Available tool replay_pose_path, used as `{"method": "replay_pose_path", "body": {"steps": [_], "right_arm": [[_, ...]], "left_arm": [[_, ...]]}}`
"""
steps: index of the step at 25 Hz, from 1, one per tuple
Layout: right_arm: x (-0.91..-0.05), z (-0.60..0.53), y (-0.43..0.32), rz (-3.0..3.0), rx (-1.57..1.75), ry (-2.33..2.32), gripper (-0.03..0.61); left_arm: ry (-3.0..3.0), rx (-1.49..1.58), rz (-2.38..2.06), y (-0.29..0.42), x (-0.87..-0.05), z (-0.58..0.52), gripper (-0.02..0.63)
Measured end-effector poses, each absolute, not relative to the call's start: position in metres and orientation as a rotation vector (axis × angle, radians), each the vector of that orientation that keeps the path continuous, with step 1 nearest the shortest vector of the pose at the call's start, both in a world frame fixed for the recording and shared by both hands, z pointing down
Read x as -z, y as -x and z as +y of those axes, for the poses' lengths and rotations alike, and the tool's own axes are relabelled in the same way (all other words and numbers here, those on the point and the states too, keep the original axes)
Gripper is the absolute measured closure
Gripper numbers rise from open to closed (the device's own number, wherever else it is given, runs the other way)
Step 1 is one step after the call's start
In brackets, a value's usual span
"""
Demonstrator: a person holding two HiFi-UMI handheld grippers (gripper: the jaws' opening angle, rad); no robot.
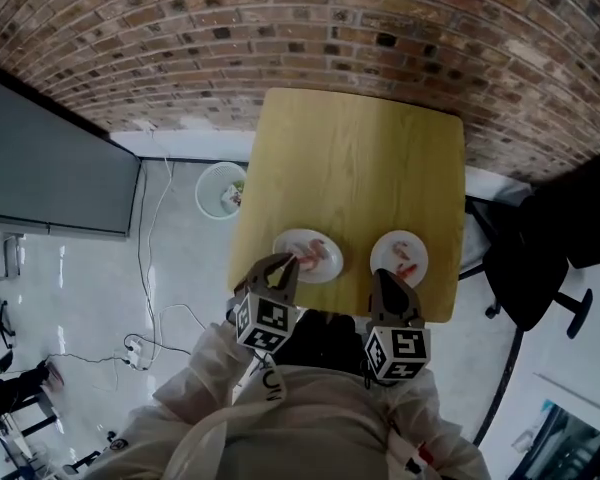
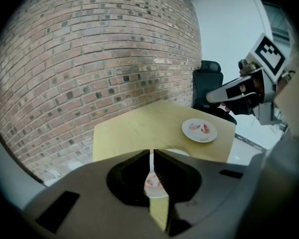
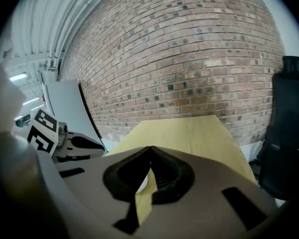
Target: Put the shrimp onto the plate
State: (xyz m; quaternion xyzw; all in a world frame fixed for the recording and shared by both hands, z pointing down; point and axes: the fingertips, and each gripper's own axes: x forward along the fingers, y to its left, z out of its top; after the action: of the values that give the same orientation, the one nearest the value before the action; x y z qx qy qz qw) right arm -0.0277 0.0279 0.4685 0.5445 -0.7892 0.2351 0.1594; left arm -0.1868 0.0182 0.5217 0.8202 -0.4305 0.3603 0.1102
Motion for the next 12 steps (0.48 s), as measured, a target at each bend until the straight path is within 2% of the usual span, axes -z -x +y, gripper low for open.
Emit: {"method": "replay_pose_path", "body": {"steps": [9,12], "right_arm": [[-0.475,0.030,0.016,-2.220,-0.693,-1.569,0.555],[-0.477,0.029,0.009,-2.205,-0.701,-1.575,0.555]], "left_arm": [[-2.407,-1.141,-1.120,0.171,-0.553,0.017,0.577],[-2.416,-1.177,-1.042,0.166,-0.564,0.014,0.514]]}}
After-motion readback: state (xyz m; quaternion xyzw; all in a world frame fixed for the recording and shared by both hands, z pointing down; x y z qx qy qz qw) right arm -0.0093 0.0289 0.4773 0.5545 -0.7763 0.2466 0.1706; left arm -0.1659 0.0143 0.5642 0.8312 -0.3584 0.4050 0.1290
